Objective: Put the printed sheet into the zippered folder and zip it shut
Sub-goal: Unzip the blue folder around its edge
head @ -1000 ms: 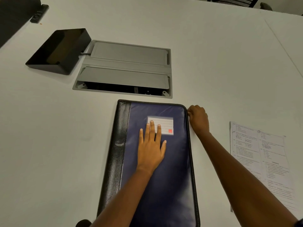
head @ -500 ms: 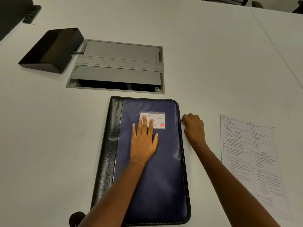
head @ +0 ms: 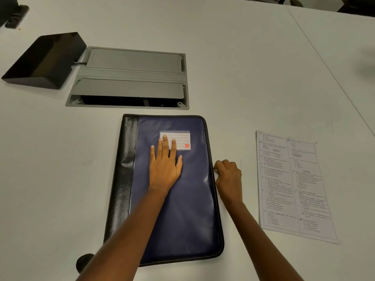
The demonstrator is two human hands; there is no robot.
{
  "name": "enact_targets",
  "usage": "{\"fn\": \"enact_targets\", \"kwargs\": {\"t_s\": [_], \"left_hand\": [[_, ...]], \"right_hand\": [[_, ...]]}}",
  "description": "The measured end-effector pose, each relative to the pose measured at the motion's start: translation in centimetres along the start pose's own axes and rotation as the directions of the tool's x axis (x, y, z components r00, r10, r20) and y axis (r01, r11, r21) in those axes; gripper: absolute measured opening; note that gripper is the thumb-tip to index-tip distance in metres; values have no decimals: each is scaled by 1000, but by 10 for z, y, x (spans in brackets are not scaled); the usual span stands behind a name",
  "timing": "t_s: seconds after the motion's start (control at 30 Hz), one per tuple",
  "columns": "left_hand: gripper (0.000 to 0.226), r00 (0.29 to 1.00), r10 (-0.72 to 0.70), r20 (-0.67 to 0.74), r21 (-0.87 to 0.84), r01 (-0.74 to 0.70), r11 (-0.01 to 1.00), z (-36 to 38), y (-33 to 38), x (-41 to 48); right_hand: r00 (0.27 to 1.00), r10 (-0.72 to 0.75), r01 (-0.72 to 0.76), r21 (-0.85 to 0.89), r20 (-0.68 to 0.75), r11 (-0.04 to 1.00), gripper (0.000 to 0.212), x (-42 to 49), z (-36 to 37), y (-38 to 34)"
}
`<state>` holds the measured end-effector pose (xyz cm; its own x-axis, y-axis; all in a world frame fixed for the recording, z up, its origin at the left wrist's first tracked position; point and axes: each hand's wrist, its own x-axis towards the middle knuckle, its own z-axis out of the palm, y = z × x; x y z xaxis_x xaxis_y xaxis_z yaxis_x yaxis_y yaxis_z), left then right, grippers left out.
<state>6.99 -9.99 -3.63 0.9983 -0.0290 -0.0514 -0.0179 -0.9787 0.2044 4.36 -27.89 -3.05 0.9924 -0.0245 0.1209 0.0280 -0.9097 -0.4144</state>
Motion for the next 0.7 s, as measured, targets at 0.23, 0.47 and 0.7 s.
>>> {"fn": "enact_targets", "kwargs": {"t_s": [0.23,0.47,0.7], "left_hand": [[56,1000,-5,16,-16,5,1000,-3,2,-10],[58,998,46,50,-47,-44,998,2,11,-65],[58,1000,18,14,-43,-17,999,3,20,-89]], "right_hand": [[998,59,-59,-9,23,998,11,-19,-2,-4],[994,80,-78,-39,72,996,23,-22,-7,-5],[996,63,-62,-23,58,998,19,-16,-8,-7]]}}
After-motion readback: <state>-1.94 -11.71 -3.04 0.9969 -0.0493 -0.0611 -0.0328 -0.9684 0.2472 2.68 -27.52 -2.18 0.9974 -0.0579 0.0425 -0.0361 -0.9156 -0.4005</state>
